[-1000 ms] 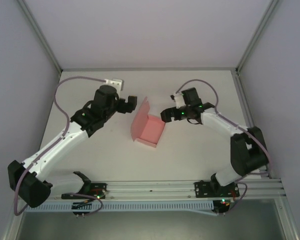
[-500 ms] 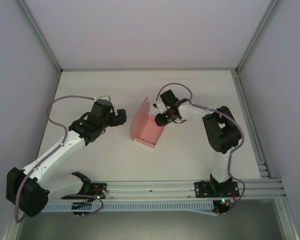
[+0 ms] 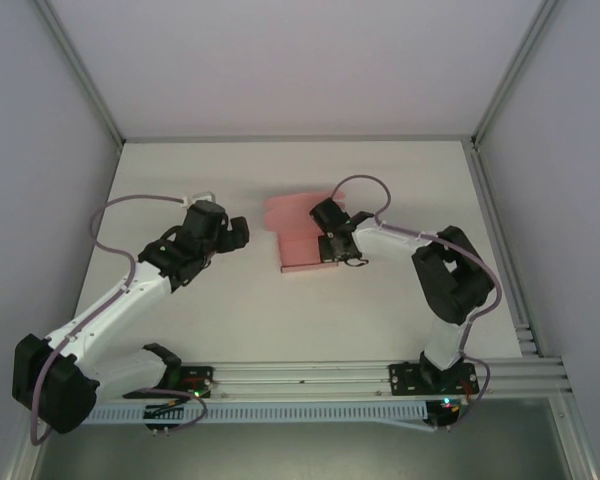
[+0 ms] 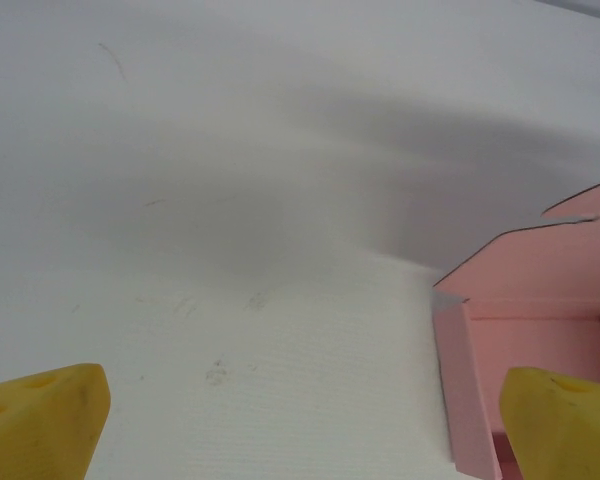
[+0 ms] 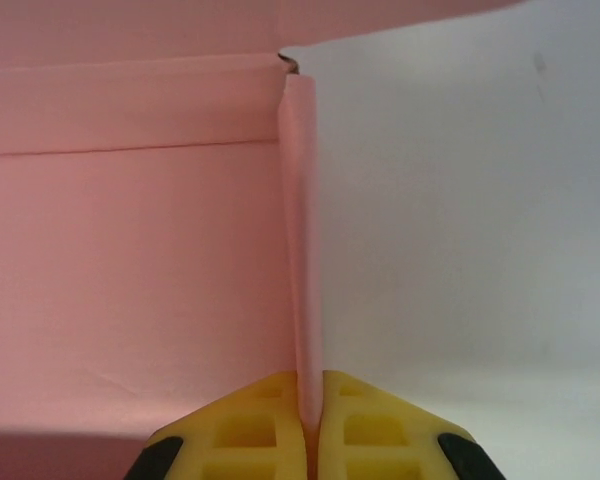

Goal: Assemble paper box

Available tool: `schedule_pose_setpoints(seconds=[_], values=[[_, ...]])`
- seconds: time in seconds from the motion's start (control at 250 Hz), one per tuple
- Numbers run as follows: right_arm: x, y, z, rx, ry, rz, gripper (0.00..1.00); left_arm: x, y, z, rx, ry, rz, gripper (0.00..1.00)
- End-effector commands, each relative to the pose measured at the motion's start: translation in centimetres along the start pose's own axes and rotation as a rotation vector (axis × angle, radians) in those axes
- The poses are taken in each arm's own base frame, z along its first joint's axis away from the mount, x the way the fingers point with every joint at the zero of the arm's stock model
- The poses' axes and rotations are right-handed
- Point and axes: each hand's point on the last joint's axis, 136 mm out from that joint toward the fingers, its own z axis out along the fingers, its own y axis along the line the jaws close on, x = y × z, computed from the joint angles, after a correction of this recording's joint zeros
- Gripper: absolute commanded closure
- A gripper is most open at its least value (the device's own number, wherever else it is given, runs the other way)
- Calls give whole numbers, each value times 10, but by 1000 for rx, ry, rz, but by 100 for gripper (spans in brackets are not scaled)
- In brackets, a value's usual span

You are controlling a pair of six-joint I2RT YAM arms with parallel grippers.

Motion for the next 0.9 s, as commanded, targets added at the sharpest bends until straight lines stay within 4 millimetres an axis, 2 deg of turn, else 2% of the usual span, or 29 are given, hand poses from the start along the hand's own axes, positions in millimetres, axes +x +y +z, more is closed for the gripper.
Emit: schedule_pose_setpoints(seconds=[0.0,0.084,0.188,0.331,0.395,0.443,0.495,0.551,0.595,0.663,0.719,0.811,0.898], values=[[23,-15,-3,97,-13,238,100,2,2,8,-14,-3,-12,0],[26,-12,-7,103,-25,221,100,6,0,13,-11,15,8,0],[23,-15,-11,142,-37,180,100,10,-12,19,47,32,62,0],[15,-6,-21,93,-59,131,63,12,-48,21,242,31,188,0],[5,-3,-37,76,-93,86,49,13,-66,18,338,25,275,0],[-5,-3,-51,71,-130,45,37,10,-73,18,372,13,319,0],[-16,-7,-67,80,-183,8,28,4,-82,18,405,5,368,0],[-29,-9,-82,73,-247,-58,9,-2,-87,22,425,3,419,0],[-39,-7,-91,40,-297,-147,1,-5,-93,26,454,7,466,0],[-44,13,-97,-114,-332,-390,0,-7,-101,34,514,14,555,0],[-48,16,-100,-157,-358,-541,0,-10,-103,43,537,28,624,0],[-69,0,-103,-139,-376,-569,0,-15,-104,60,569,61,714,0],[-87,-15,-102,-229,-339,-521,1,-7,-108,67,649,113,819,0]])
